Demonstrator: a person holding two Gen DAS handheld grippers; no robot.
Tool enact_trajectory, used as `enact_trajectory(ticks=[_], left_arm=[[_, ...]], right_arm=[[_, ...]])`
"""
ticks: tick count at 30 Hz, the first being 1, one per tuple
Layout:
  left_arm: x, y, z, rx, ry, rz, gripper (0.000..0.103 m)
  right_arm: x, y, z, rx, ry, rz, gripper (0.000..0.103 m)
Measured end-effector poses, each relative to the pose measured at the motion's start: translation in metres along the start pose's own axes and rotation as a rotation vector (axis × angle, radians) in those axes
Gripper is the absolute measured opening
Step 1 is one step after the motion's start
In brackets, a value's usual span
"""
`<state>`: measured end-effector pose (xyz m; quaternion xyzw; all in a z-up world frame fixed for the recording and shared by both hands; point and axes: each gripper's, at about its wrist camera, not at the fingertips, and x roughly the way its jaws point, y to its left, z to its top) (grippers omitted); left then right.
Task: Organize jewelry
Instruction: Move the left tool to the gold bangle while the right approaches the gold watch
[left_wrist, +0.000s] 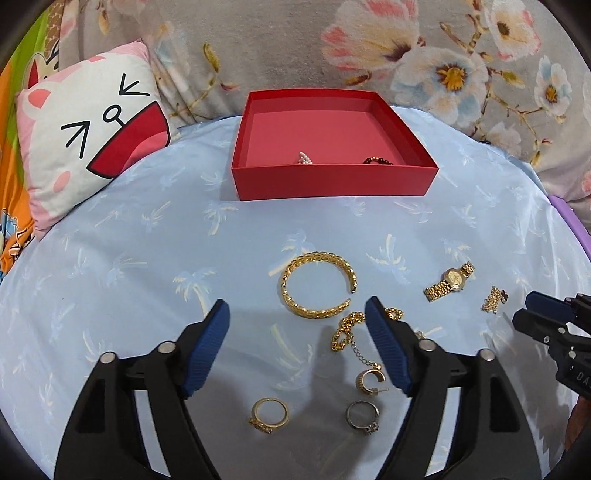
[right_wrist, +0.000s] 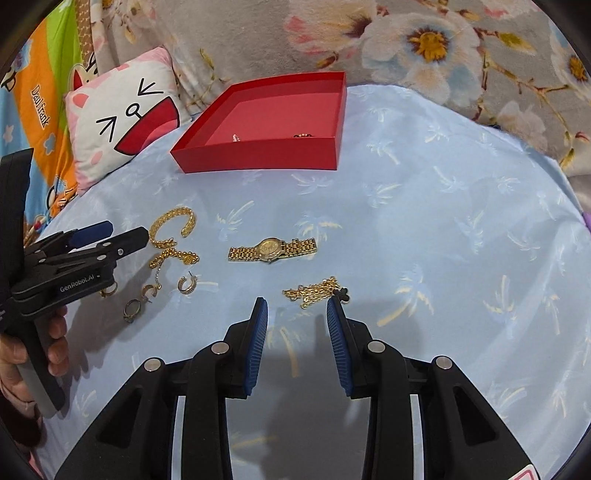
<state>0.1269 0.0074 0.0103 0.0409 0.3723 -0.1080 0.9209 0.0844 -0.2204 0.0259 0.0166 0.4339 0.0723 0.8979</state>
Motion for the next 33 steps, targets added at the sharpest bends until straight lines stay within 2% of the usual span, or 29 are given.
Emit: enact_trajectory(ticks=[4,8,16,18,19,21,23,33], left_arm=[[0.01,-0.002,0.007,0.011,0.008,0.006,0.081],[0.025,-0.006,0.014,0.015,0.052,-0.022,0.084],[0.046,-0.01,0.019,0.001,0.103,0.0,0.083],[0.05,-0.01,0.019,-0.009,0.123,-0.012,0.078],[0.053,-0.009,0.018,-0.013,0.134,-0.019,0.071],[0.052,-0.01,0.017,-0.004,0.123,-0.005,0.066],[0.051,-0.01,0.017,-0.001,0.119,-0.015,0.054],[0.048,-0.005,0.015,-0.029,0.1,-0.045,0.054]], right_arm=[[0.005,0.0,-0.001,0.011,0.007,0.008,0.033],[0.005,-0.001,-0.002,0.013,0.011,0.017,0.033],[0.01,-0.001,0.001,0.017,0.021,0.028,0.033],[0.011,-0.001,0.003,0.012,0.018,0.02,0.033],[0.011,-0.001,0.003,0.011,0.016,0.017,0.033],[0.014,-0.001,0.006,0.017,0.018,0.02,0.035],[0.019,-0.003,0.01,0.03,0.026,0.034,0.035],[0.051,0.013,0.029,0.04,0.081,0.102,0.035]])
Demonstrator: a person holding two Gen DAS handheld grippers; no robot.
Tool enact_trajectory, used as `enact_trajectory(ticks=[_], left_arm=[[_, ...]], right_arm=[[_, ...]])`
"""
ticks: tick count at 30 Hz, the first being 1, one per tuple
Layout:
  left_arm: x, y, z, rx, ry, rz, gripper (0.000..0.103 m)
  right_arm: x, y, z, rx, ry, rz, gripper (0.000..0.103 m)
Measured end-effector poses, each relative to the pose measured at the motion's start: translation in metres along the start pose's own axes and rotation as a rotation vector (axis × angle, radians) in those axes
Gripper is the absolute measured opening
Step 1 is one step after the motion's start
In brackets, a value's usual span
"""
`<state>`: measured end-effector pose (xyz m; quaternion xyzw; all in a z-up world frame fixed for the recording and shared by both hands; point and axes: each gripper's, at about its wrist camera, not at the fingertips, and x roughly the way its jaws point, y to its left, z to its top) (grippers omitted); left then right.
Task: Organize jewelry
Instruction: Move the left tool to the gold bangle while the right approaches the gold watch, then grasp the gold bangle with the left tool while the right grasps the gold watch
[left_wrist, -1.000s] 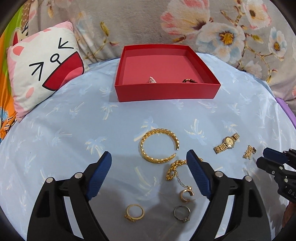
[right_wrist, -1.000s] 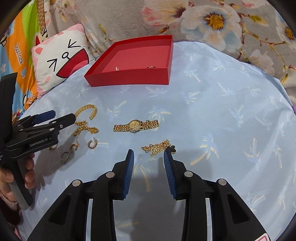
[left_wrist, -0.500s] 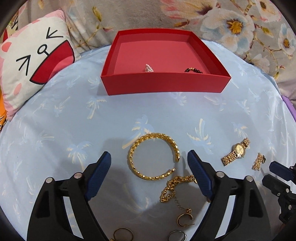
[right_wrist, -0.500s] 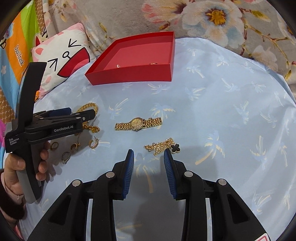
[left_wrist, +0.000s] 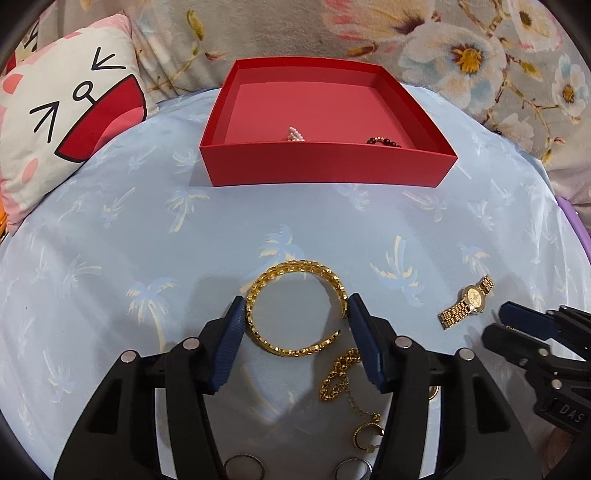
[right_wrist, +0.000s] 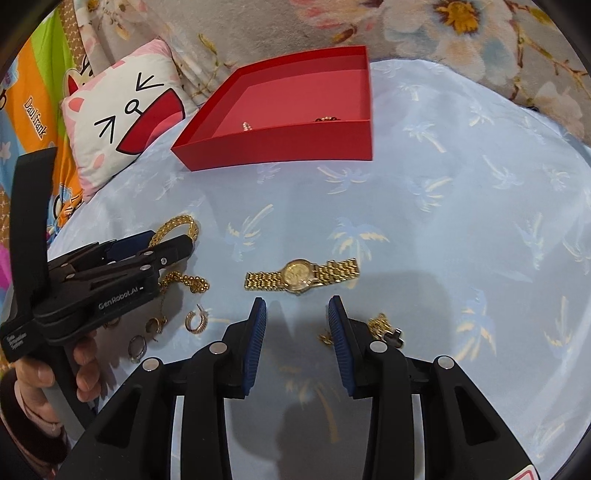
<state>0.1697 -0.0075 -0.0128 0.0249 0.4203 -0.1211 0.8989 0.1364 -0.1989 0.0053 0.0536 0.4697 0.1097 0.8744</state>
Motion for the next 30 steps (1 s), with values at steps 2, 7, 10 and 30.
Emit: enact_trajectory(ticks=[2,7,10,30], left_arm=[[0.0,0.001,0.0,-0.005,-0.001,-0.004,0.054],[0.0,0.002,-0.001,-0.012,-0.005,-0.011,0.054],[0.0,0.002,-0.001,-0.015,-0.006,-0.01,0.054],[-0.001,0.002,-0.002,-0.012,-0.008,-0.01,0.054]], right_arm=[[0.004,0.002,0.003,-0.004,-0.004,-0.008,0.036],[0.013,0.005,0.014,0.006,-0.011,-0.006,0.036],[0.02,0.008,0.021,0.001,-0.026,-0.027,0.036],[0.025,0.01,0.026,-0.029,-0.067,-0.092,0.022]])
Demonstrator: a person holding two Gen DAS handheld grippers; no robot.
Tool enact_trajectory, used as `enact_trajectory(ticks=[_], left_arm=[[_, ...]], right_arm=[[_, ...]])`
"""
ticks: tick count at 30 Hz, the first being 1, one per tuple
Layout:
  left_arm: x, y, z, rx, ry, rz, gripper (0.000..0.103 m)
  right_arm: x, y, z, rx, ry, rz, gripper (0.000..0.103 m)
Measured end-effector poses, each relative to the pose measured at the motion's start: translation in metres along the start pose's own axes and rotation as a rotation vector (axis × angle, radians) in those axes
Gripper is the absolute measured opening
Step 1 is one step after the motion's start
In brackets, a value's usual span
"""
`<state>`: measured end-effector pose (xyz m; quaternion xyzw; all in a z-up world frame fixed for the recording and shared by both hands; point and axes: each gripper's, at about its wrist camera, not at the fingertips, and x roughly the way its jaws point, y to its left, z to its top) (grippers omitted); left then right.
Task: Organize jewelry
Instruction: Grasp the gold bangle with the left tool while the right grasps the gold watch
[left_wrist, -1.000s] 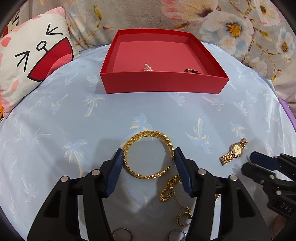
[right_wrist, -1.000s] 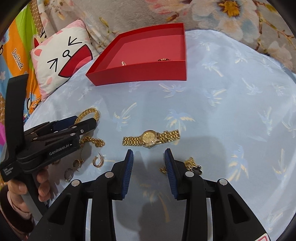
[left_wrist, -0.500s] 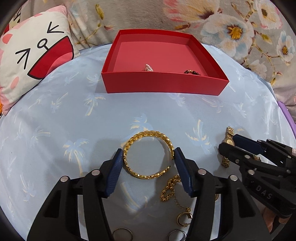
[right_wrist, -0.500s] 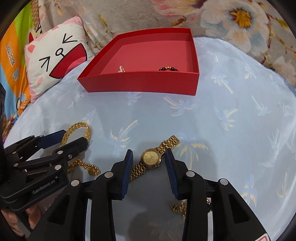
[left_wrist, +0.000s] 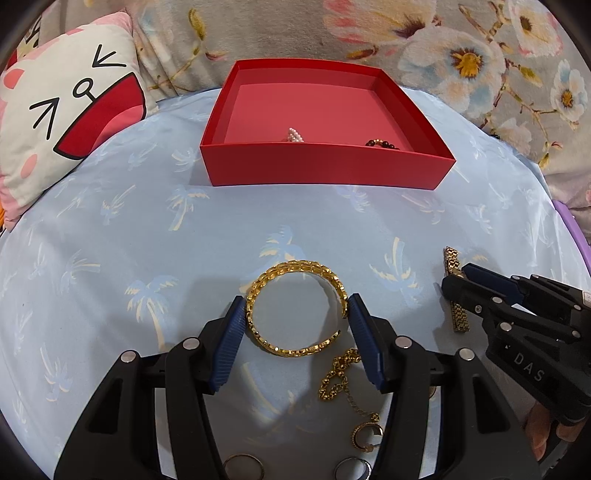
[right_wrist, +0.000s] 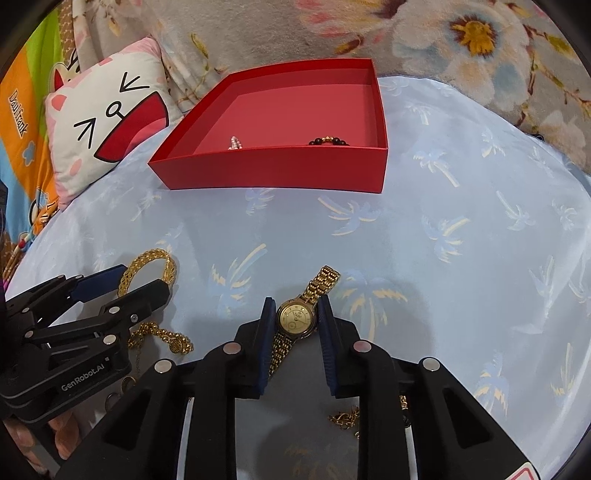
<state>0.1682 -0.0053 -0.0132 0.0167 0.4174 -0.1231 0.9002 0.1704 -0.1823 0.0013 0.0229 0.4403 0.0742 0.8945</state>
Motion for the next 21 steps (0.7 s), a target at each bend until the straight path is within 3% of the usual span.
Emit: enact_trajectory(ticks=[13,21], left_arm=[[-0.008,-0.003,0.006,0.004,-0.015,0.013,0.054],[-0.034,0.001,0.068,0.034,-0.133,0.027,0.054]], right_arm=[[-0.03,-0.006,0.022,0.017,-0.056,0.029,0.022],[-0.037,-0.021,0.089,0.003,-0.108,-0.007,0.021]])
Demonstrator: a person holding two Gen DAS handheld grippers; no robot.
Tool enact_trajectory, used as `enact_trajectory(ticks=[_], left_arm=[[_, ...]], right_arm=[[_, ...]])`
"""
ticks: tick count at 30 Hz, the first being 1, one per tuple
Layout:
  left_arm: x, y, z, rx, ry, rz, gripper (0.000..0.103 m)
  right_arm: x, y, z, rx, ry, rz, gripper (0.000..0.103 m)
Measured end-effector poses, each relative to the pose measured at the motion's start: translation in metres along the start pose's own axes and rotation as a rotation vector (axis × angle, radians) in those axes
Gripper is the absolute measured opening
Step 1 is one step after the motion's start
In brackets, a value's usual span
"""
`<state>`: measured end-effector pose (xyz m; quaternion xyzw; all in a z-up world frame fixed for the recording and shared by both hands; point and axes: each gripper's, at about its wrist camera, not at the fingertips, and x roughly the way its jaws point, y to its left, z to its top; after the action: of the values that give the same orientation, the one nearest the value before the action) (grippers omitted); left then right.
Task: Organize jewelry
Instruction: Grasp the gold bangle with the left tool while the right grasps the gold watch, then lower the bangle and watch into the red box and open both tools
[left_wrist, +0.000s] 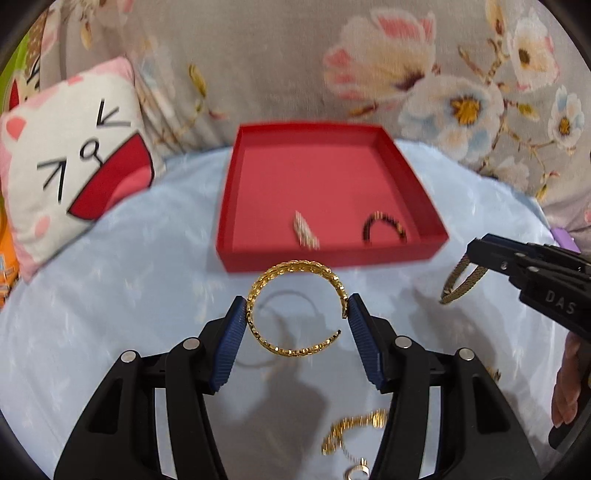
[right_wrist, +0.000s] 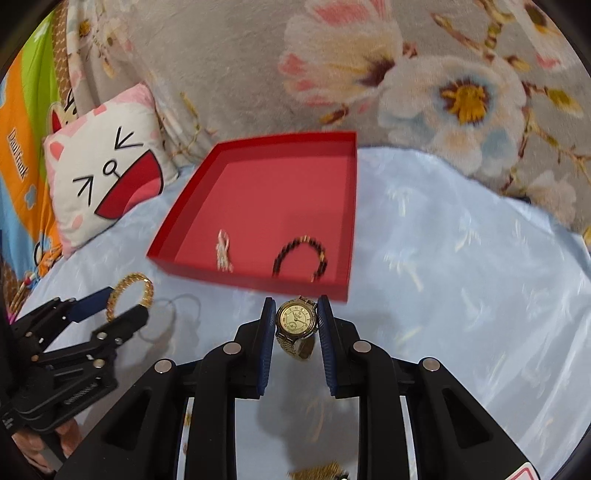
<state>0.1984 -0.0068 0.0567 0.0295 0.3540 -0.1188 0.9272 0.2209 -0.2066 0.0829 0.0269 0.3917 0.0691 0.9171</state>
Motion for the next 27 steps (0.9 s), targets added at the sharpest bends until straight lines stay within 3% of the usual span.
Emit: enact_trajectory(ticks=[5,12,18,27], left_arm=[[0.022,-0.001,0.058,0.052,-0.024,0.007,0.054],[0.076,0.004,0.11,0.02,0.0,-0.008,0.054],[0.119,0.002,0.128,-0.012,0.037,-0.019,0.054],[0.162,0.002,0.133,-0.008,0.1,0.037,0.054]], right_arm=[[0.019,-0.01,0.056,0.021,-0.015,0.002,0.021],[0.066,-0.011,0.113,0.03,-0.036,-0.026,0.021],[0.106,-0.012,0.123,0.051,0.005,-0.046,0.022],[0.145,-0.007,0.124,0.009,0.065,-0.095,0.022]])
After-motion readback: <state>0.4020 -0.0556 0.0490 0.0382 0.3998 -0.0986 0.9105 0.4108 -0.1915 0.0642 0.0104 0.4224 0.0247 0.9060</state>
